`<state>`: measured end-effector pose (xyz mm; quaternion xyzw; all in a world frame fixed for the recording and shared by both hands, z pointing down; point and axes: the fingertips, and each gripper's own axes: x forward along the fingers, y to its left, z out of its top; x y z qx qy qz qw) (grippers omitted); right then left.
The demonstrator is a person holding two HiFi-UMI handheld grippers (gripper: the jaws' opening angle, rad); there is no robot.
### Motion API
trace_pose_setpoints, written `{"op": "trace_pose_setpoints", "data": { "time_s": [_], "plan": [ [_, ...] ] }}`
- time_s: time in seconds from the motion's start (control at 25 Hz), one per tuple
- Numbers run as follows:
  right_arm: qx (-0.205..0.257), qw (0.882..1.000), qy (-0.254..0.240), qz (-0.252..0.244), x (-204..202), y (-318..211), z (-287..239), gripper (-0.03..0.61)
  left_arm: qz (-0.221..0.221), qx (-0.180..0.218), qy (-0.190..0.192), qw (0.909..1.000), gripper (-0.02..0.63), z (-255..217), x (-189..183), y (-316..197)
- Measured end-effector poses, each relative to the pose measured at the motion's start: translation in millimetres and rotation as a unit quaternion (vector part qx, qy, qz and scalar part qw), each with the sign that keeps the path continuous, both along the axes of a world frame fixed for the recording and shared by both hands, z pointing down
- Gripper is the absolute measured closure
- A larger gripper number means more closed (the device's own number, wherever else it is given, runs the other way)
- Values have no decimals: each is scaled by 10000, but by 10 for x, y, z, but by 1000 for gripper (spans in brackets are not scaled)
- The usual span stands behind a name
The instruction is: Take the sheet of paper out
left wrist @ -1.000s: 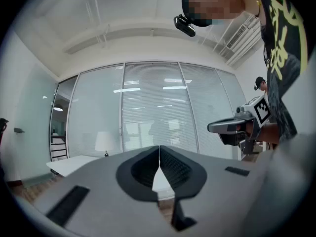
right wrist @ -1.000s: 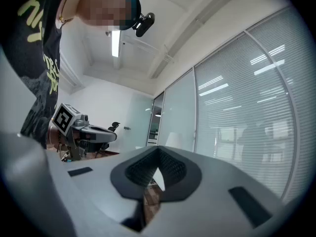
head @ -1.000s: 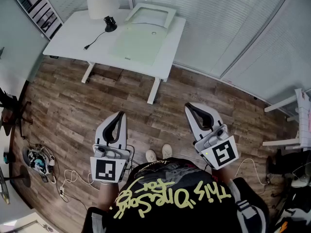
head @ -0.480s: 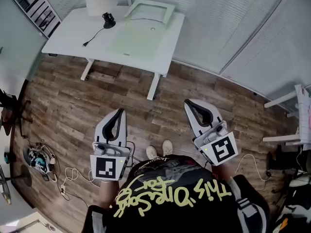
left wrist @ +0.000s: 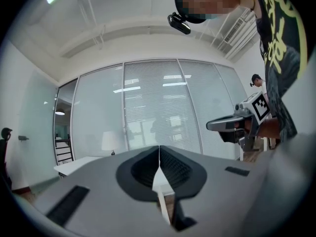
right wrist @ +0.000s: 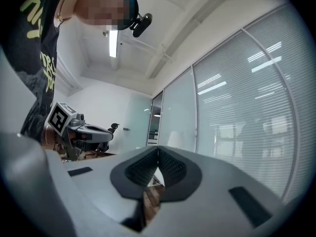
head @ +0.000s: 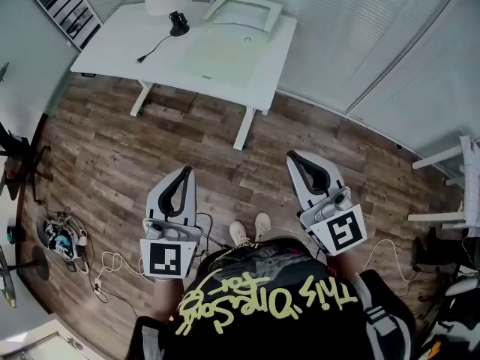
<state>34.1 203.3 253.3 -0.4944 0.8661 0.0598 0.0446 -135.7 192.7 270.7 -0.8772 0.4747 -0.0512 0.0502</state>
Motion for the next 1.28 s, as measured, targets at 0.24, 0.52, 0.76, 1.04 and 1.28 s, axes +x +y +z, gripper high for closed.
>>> {"op": "trace_pose_setpoints", "data": {
  "time_s": [0.24, 0.52, 0.76, 1.04, 1.28],
  "plan": [
    [55, 9998, 189, 11, -164, 34, 12, 571, 105, -17, 36, 9999, 604, 32, -98, 6],
    [86, 9995, -26, 310, -221, 167, 31, 571, 214, -88, 35, 9997, 604, 95, -192, 82],
    [-107, 9989, -283, 363, -106, 266, 132, 571, 335, -230, 27, 9992, 604, 162, -195, 69],
    [-97, 9992, -290, 241, -61, 117, 173, 571, 280, -210, 77, 9994, 604, 172, -124, -71],
    [-69, 9993, -363, 104, -25, -267, 186, 571, 47, -139, -22, 9999, 604, 89, -185, -383]
  ]
}}
